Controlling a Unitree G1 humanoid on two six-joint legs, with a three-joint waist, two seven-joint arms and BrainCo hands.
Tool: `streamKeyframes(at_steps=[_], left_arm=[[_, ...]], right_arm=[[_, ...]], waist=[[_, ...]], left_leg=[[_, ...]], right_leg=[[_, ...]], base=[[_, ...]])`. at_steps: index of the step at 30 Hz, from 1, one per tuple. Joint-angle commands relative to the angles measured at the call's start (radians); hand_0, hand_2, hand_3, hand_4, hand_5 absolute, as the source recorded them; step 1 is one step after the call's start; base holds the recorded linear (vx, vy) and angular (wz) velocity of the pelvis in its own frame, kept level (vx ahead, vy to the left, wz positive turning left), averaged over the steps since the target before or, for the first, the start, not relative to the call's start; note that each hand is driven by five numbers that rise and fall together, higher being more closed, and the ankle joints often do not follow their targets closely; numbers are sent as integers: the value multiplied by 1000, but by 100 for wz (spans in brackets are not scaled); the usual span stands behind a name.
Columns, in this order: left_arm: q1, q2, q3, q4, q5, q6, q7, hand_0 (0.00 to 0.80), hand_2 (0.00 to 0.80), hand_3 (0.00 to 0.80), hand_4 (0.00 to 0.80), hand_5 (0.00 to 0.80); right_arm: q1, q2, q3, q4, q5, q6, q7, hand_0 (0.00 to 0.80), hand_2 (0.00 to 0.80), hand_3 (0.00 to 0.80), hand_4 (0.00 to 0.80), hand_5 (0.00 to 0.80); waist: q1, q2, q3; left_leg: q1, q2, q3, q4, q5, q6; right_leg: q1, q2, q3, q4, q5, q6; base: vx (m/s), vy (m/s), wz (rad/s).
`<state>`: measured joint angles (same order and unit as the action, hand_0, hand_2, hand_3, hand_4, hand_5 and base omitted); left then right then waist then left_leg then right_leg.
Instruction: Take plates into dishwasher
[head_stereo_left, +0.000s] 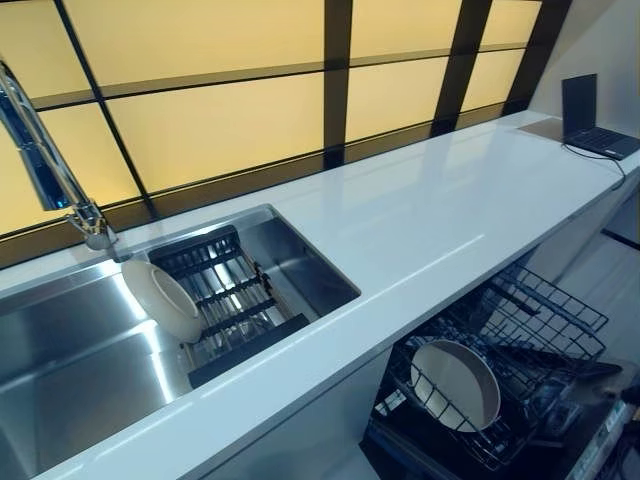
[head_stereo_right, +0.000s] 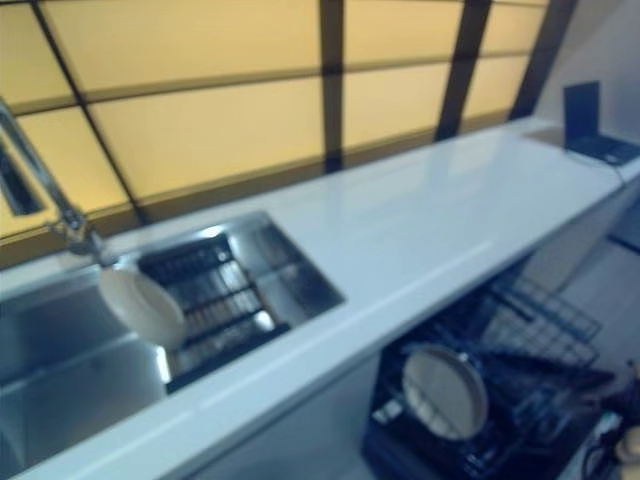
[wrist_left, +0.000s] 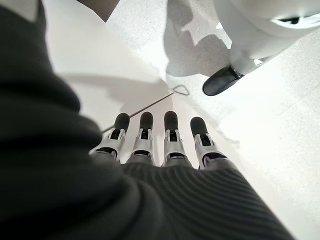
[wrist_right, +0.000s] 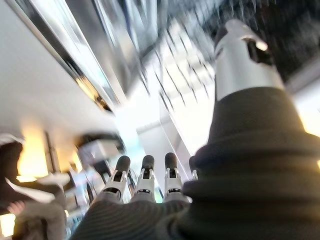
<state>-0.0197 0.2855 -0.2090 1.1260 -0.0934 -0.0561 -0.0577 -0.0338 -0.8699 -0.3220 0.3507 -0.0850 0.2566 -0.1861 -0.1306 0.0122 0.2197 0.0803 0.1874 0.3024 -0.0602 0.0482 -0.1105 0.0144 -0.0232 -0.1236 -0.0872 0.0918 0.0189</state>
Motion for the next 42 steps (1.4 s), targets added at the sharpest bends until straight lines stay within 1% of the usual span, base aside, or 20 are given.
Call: streamKeyframes(at_steps=[1, 3, 4, 5, 7, 9, 13, 16, 21, 23, 26, 29, 32, 33, 34, 35, 37, 40, 41, 42], left_arm=[[9, 28, 30, 34, -10, -39, 13, 0, 0, 0, 0, 0], [15, 21, 46, 44, -14, -43, 19, 0, 0, 0, 0, 0], [17, 21, 47, 48, -17, -47, 20, 0, 0, 0, 0, 0], [19, 20, 50, 56, -24, -51, 22, 0, 0, 0, 0, 0], [22, 21, 53, 65, -31, -55, 21, 0, 0, 0, 0, 0], [22, 21, 50, 72, -49, -56, 25, 0, 0, 0, 0, 0], [27, 20, 49, 77, -60, -53, 31, 0, 0, 0, 0, 0], [26, 20, 45, 80, -63, -42, 41, 0, 0, 0, 0, 0], [33, 24, 41, 92, -81, -27, 50, 0, 0, 0, 0, 0], [33, 23, 39, 96, -94, -23, 57, 0, 0, 0, 0, 0], [35, 20, 42, 92, -101, -8, 64, 0, 0, 0, 0, 0], [39, 20, 54, 90, -101, 5, 67, 0, 0, 0, 0, 0], [45, 24, 65, 90, -103, 6, 69, 0, 0, 0, 0, 0], [48, 30, 67, 90, -101, 6, 67, 0, 0, 0, 0, 0], [49, 36, 71, 86, -96, 7, 64, 0, 0, 0, 0, 0], [49, 39, 73, 83, -95, 9, 64, 0, 0, 0, 0, 0], [44, 44, 68, 78, -93, 15, 61, 0, 0, 0, 0, 0], [32, 53, 52, 65, -83, 28, 56, 0, 0, 0, 0, 0], [27, 57, 45, 60, -84, 32, 55, 0, 0, 0, 0, 0], [23, 62, 41, 54, -85, 36, 53, 0, 0, 0, 0, 0]], right_arm=[[27, -50, -58, -260, -23, -95, -20, 0, 0, 0, 0, 0], [27, -73, -99, -343, -34, -175, -9, 0, 0, 0, 0, 0], [27, -82, -107, -359, -29, -193, -8, 0, 0, 0, 0, 0], [26, -107, -128, -393, -24, -248, 1, 0, 0, 0, 0, 0], [18, -146, -143, -425, -6, -296, 14, 0, 0, 0, 0, 0], [-7, -192, -146, -448, 7, -334, 38, 0, 0, 0, 0, 0], [-66, -281, -131, -507, 39, -382, 95, 0, 0, 0, 0, 0], [-137, -318, -89, -538, 43, -398, 147, 0, 0, 0, 0, 0], [-313, -372, 60, -565, 44, -363, 244, 0, 0, 0, 0, 0], [-386, -373, 128, -557, 32, -361, 274, 0, 0, 0, 0, 0], [-494, -364, 237, -533, -2, -361, 314, 0, 0, 0, 0, 0], [-562, -347, 315, -512, -73, -387, 332, 0, 0, 0, 0, 0], [-612, -337, 372, -488, -157, -425, 309, 0, 0, 0, 0, 0], [-646, -333, 406, -470, -219, -444, 288, 0, 0, 0, 0, 0], [-707, -329, 464, -435, -311, -477, 256, 0, 0, 0, 0, 0], [-739, -329, 494, -418, -333, -487, 244, 0, 0, 0, 0, 0], [-809, -329, 564, -378, -356, -481, 225, 0, 0, 0, 0, 0], [-855, -329, 627, -307, -402, -519, 173, 0, 0, 0, 0, 0], [-865, -336, 647, -294, -439, -539, 143, 0, 0, 0, 0, 0], [-878, -342, 664, -283, -468, -557, 119, 0, 0, 0, 0, 0]], waist=[[-7, -83, -81], [-13, -81, -96], [-15, -81, -99], [-17, -81, -108], [-16, -79, -121], [-13, -80, -135], [0, -80, -161], [14, -82, -174], [48, -86, -190], [62, -89, -194], [93, -93, -196], [124, -97, -190], [149, -101, -181], [165, -104, -177], [183, -105, -171], [192, -105, -169], [206, -101, -162], [223, -87, -151], [227, -82, -148], [230, -81, -142]], left_leg=[[-87, -2, 6, -21, 78, 6], [-85, -4, 13, -23, 75, 7], [-83, -4, 14, -23, 73, 8], [-78, -9, 17, -25, 67, 10], [-73, -14, 17, -27, 60, 12], [-69, -21, 15, -27, 53, 16], [-57, -41, 0, -27, 36, 25], [-56, -57, -19, -27, 25, 31], [-59, -83, -51, -27, 19, 37], [-59, -93, -63, -27, 15, 43], [-53, -119, -89, -27, 1, 61], [-43, -144, -116, -27, -11, 83], [-38, -159, -133, -27, -14, 102], [-37, -167, -142, -27, -14, 113], [-37, -177, -154, -25, -12, 127], [-39, -182, -161, -23, -12, 134], [-43, -195, -179, -19, -10, 149], [-43, -212, -223, -10, -10, 174], [-41, -221, -245, -6, -12, 184], [-33, -232, -262, -3, -17, 193]], right_leg=[[46, 11, 23, 26, -75, 6], [43, 10, 28, 29, -78, 7], [43, 9, 29, 29, -78, 7], [45, 7, 30, 31, -82, 9], [47, 4, 28, 33, -86, 10], [50, 0, 26, 35, -90, 11], [59, -7, 19, 33, -92, 13], [63, -12, 11, 33, -92, 15], [68, -27, -23, 32, -88, 21], [70, -32, -35, 36, -90, 21], [69, -46, -54, 54, -97, 25], [66, -69, -69, 92, -110, 32], [58, -99, -86, 146, -113, 48], [49, -116, -94, 185, -104, 58], [35, -138, -103, 239, -94, 71], [29, -150, -106, 267, -86, 76], [1, -179, -108, 356, -56, 80], [-33, -212, -90, 516, 4, 73], [-52, -226, -77, 587, 38, 73], [-71, -239, -59, 653, 51, 77]], base=[[62, 89, -4], [65, 111, -7], [56, 109, -13], [49, 96, -11], [61, 108, -5], [64, 95, 2], [73, 92, 5], [52, 81, 19], [76, 101, 19], [91, 120, 16], [107, 151, 22], [113, 163, 31], [80, 142, 27], [107, 213, 32], [116, 239, 34], [95, 223, 36], [73, 194, 30], [85, 202, 40], [76, 187, 49], [58, 151, 49]])
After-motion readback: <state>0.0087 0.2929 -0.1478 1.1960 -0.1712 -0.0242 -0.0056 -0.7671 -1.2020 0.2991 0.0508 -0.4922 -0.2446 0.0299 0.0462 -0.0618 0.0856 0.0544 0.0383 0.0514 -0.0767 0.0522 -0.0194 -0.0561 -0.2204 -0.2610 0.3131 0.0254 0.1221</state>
